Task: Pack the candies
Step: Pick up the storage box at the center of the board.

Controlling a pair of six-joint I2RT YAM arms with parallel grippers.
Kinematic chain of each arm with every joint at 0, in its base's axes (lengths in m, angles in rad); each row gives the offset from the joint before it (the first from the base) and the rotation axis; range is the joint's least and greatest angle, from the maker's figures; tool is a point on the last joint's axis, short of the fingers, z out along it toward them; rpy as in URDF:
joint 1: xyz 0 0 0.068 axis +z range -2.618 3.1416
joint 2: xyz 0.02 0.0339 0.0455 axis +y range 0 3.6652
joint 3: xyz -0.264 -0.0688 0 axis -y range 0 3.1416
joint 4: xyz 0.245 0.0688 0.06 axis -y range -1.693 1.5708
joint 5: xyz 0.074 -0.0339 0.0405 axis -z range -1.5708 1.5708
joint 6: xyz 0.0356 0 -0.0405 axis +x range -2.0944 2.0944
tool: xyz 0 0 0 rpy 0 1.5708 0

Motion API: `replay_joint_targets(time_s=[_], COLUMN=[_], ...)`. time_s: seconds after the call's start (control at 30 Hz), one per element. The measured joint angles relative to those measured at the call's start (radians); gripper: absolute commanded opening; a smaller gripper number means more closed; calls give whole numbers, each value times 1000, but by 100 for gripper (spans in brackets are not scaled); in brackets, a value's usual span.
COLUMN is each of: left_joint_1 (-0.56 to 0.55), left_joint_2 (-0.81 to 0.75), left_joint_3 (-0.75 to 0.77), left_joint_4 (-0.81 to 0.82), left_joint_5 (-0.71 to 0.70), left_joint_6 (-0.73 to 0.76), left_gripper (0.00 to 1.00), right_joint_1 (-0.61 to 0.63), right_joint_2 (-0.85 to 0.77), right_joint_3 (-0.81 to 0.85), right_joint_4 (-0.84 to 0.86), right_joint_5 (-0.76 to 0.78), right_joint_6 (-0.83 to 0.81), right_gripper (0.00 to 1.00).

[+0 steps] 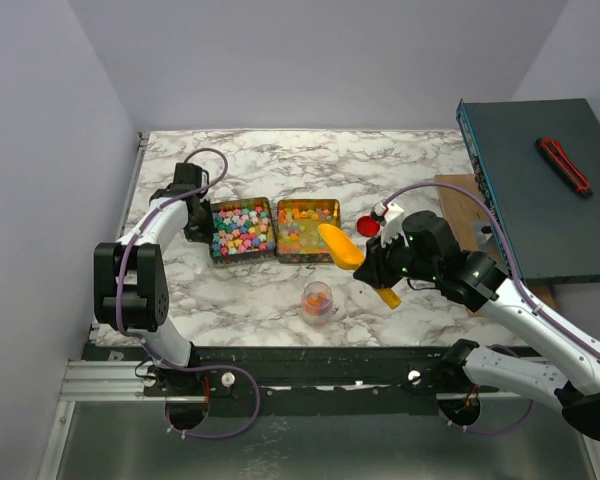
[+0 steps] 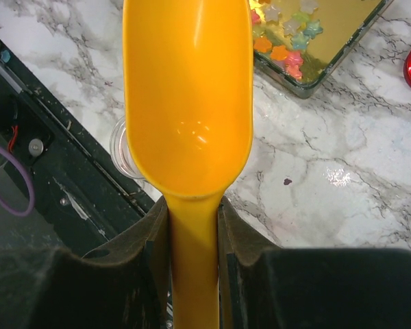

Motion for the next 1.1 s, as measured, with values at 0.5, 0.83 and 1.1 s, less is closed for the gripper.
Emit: replay_joint_targets(time_s=[0.5, 0.83, 1.1], left_joint_1=[-136, -209, -233], left_joint_2=[-42, 40, 63], left_joint_3=[-61, 6, 8], left_joint_4=[-13, 31, 109], left_joint_5=[8, 44, 85], left_joint_6=[-156, -296, -360], left_gripper=[0, 0, 0], right_joint_1=[0, 0, 0], right_joint_2=[24, 24, 24], right_joint_3=[0, 6, 16], right_joint_4=[-1, -18, -21], right_joint_5=[2, 25, 35], right_joint_6=[21, 34, 39], right_gripper=[1, 1, 0])
